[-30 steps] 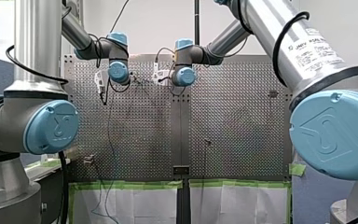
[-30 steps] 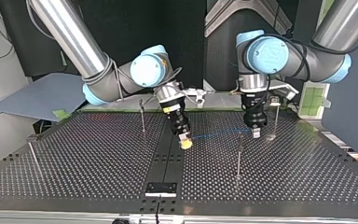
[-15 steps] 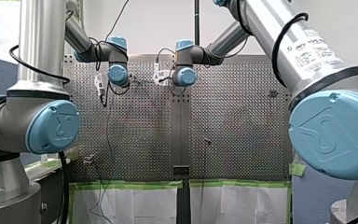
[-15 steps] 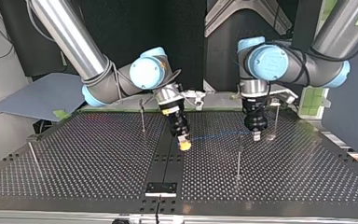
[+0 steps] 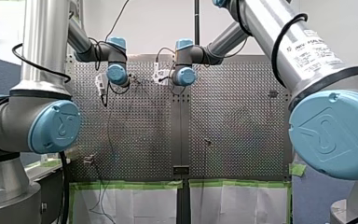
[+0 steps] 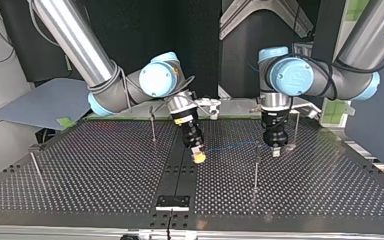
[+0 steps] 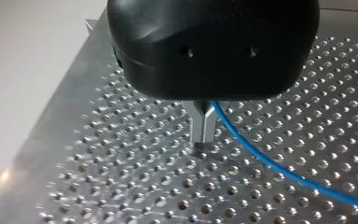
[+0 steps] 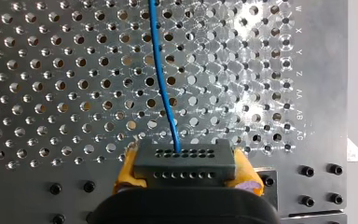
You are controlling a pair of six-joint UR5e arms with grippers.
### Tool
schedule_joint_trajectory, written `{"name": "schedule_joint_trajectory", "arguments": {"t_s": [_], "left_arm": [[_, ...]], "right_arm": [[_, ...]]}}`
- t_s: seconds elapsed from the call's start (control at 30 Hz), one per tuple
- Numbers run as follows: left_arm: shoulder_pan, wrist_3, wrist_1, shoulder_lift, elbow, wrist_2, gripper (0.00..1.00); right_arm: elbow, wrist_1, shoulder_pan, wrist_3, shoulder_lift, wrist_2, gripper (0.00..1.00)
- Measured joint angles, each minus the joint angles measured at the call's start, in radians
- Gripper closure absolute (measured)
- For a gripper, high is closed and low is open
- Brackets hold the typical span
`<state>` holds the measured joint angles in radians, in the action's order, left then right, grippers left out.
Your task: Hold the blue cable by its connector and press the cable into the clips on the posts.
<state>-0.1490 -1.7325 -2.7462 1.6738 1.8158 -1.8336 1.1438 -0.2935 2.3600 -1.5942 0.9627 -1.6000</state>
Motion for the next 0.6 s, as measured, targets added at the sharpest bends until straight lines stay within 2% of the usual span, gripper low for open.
{"name": "schedule_joint_trajectory", "arguments": {"t_s": [0.17, 0.37, 0.6], "left_arm": [[0.003, -0.011, -0.005, 0.027, -0.029, 0.015, 1.0], [0.014, -0.041, 0.004, 0.039, -0.054, 0.033, 1.0], [0.035, -0.051, -0.002, 0.068, -0.073, 0.063, 1.0]], "right_arm": [[-0.005, -0.001, -0.001, -0.001, -0.006, 0.0, 1.0], [-0.031, 0.003, -0.004, -0.001, -0.041, 0.0, 1.0], [-0.069, 0.007, -0.019, -0.013, -0.08, 0.002, 1.0]]}}
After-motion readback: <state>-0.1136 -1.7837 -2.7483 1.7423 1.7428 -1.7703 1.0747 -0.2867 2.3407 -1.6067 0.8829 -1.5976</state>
